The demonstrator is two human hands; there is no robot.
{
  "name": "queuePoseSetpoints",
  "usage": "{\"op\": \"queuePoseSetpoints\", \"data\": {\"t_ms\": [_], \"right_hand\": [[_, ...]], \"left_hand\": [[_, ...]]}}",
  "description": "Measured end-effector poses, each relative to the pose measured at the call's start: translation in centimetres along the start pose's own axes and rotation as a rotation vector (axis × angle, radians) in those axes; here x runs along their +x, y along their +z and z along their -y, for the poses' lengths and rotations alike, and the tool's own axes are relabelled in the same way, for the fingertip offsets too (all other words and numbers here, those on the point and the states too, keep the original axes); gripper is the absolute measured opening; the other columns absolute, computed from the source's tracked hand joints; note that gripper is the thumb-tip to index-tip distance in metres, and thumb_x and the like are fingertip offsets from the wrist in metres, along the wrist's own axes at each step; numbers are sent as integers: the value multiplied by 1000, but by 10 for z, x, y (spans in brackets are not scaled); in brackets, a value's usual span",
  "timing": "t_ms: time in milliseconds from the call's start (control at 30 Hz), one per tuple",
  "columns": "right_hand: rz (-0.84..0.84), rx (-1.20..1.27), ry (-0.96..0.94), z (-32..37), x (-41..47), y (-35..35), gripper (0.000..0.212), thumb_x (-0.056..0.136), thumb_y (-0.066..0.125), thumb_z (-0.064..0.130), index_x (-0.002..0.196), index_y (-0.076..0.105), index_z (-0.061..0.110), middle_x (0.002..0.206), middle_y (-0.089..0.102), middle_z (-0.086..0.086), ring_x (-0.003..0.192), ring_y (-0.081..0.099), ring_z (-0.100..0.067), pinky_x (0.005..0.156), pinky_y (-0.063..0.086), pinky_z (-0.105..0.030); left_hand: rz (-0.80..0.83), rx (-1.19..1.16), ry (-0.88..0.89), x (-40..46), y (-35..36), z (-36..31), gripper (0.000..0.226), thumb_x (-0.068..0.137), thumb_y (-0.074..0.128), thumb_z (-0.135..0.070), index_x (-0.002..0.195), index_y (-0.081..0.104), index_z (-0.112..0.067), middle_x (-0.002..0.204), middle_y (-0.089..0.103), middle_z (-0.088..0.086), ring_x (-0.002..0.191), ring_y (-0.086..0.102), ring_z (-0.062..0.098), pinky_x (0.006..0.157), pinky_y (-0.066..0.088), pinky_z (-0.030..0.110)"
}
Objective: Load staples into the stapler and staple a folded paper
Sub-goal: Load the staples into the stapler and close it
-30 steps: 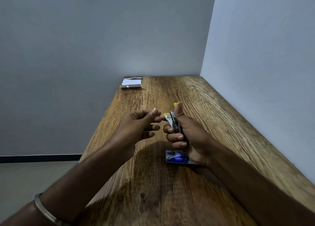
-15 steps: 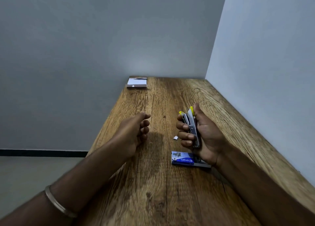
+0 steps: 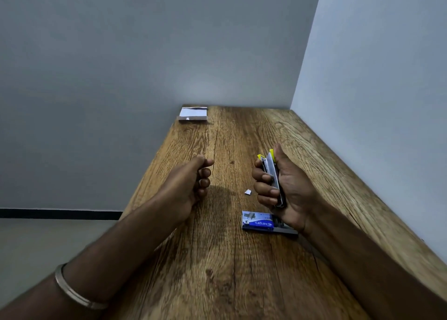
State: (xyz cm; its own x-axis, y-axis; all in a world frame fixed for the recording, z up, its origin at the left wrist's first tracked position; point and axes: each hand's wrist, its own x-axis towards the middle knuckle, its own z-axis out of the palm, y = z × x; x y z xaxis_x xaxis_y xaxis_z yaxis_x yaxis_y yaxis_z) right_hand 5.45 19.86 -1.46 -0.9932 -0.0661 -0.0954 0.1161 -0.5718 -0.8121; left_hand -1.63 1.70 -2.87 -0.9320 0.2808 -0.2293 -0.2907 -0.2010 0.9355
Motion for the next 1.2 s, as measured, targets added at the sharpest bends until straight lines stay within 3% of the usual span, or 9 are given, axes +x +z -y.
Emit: {"op": "queuePoseSetpoints", "data": {"t_ms": [333, 567, 667, 767, 833, 933, 1033, 1100, 1200], "right_hand": [[91, 20, -3, 2, -2, 0, 78, 91, 30, 74, 112, 61, 6, 70, 50, -2, 46, 43, -9, 37, 32, -18], [-32, -125, 44, 7, 3, -1, 43, 86, 66, 45, 107, 60, 9, 65, 51, 1, 43, 45, -7, 33, 32, -16], [-144, -463, 12, 10, 6, 3, 21, 91, 69, 24, 101, 63, 7, 70, 64, -2, 45, 58, -9, 33, 33, -16], [-142, -1150, -146, 16, 0, 14, 2, 95, 62, 18, 96, 63, 19, 82, 72, -1, 56, 72, -15, 47, 48, -26], [-100, -1602, -252, 19, -4, 17, 9, 93, 63, 23, 97, 64, 30, 91, 70, 4, 72, 72, -14, 64, 52, -31], [-80, -1868, -306, 23, -7, 17, 32, 91, 66, 35, 122, 64, 33, 108, 55, 11, 98, 59, -12, 76, 42, -30], [-76, -1591, -297, 26, -10, 11, 7, 95, 61, 39, 99, 65, 35, 86, 70, 9, 66, 68, -11, 58, 47, -24], [-68, -1199, -132, 30, -5, 1, 15, 97, 60, 36, 91, 60, 22, 70, 73, -2, 42, 61, -12, 40, 42, -20], [-150, -940, -15, 39, 3, -15, 22, 92, 69, 34, 88, 65, 13, 56, 60, 2, 38, 49, -8, 37, 36, -18]], "left_hand": [[31, 56, 8, -1, 1, 0, 19, 98, 52, -26, 102, 66, -14, 67, 53, -4, 54, 47, 7, 46, 35, 20], [40, 70, -23, -3, 5, -1, 20, 97, 53, -26, 103, 67, -14, 67, 56, -3, 56, 48, 8, 48, 38, 21], [36, 58, -31, -2, 6, -1, 19, 96, 53, -26, 102, 67, -14, 66, 55, -4, 55, 48, 8, 47, 38, 21], [10, 72, 4, -1, 7, 1, 19, 96, 54, -26, 101, 68, -14, 67, 55, -4, 55, 49, 8, 47, 37, 21], [-10, 79, 17, 0, 7, 2, 20, 96, 54, -27, 101, 69, -15, 67, 55, -4, 56, 49, 8, 47, 37, 22], [-17, 85, 19, 0, 6, 2, 20, 96, 53, -27, 100, 68, -15, 67, 55, -4, 55, 48, 7, 47, 36, 22], [-9, 93, 20, -1, 6, 2, 20, 97, 53, -27, 101, 68, -15, 68, 54, -4, 57, 48, 8, 48, 36, 22], [-7, 89, 19, -2, 6, 2, 20, 97, 52, -27, 101, 67, -15, 69, 53, -3, 58, 47, 8, 48, 35, 22], [9, 92, 14, -5, 7, 0, 20, 98, 51, -26, 103, 67, -13, 72, 53, -2, 60, 47, 9, 50, 35, 23]]}}
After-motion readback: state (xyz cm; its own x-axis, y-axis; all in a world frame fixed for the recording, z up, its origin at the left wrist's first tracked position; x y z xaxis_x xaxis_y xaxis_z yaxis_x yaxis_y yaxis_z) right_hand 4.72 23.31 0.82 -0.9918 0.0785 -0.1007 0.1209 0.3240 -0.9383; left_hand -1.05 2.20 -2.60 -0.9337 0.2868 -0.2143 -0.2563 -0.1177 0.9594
